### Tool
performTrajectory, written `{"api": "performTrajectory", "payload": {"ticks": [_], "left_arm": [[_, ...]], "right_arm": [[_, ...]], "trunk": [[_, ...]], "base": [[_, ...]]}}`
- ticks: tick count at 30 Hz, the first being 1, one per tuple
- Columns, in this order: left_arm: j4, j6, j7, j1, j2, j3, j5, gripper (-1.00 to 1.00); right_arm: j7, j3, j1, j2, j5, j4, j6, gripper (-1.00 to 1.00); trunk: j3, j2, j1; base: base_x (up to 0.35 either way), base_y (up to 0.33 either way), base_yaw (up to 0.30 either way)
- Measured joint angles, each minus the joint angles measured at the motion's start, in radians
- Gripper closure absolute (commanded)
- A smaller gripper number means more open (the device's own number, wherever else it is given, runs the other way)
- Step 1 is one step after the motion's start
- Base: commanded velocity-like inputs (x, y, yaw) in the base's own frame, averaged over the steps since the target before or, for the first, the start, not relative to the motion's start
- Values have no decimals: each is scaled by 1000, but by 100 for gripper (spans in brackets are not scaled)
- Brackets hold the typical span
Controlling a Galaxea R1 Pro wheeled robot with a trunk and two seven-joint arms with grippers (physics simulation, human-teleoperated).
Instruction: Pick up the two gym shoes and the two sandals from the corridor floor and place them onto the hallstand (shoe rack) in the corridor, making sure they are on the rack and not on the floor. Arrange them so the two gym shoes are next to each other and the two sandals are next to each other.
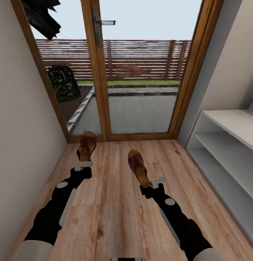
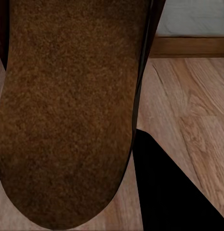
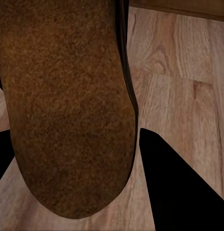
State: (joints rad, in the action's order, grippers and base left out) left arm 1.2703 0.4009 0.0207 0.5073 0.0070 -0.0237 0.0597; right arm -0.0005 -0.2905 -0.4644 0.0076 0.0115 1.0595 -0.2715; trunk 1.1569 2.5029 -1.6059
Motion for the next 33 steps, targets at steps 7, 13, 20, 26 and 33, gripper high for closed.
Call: {"api": "performTrajectory", "payload": {"ticks": [7, 13, 20, 26, 33], "left_arm": [[0, 0, 0, 0, 0, 0, 0, 100], [0, 0, 0, 0, 0, 0, 0, 100], [0, 1, 0, 0, 0, 0, 0, 100], [0, 0, 0, 0, 0, 0, 0, 100], [0, 0, 0, 0, 0, 0, -1, 100]], "right_arm": [[0, 0, 0, 0, 0, 0, 0, 100], [0, 0, 0, 0, 0, 0, 0, 100], [0, 0, 0, 0, 0, 0, 0, 100], [0, 1, 0, 0, 0, 1, 0, 100], [0, 1, 0, 0, 0, 2, 0, 100]], "trunk": [[-1, 0, 0], [-9, 0, 0], [-16, 0, 0], [-20, 0, 0], [-25, 0, -1]], "base": [[347, 78, 0], [346, 78, 0], [346, 78, -11], [326, 89, -182], [69, 40, -255]]}}
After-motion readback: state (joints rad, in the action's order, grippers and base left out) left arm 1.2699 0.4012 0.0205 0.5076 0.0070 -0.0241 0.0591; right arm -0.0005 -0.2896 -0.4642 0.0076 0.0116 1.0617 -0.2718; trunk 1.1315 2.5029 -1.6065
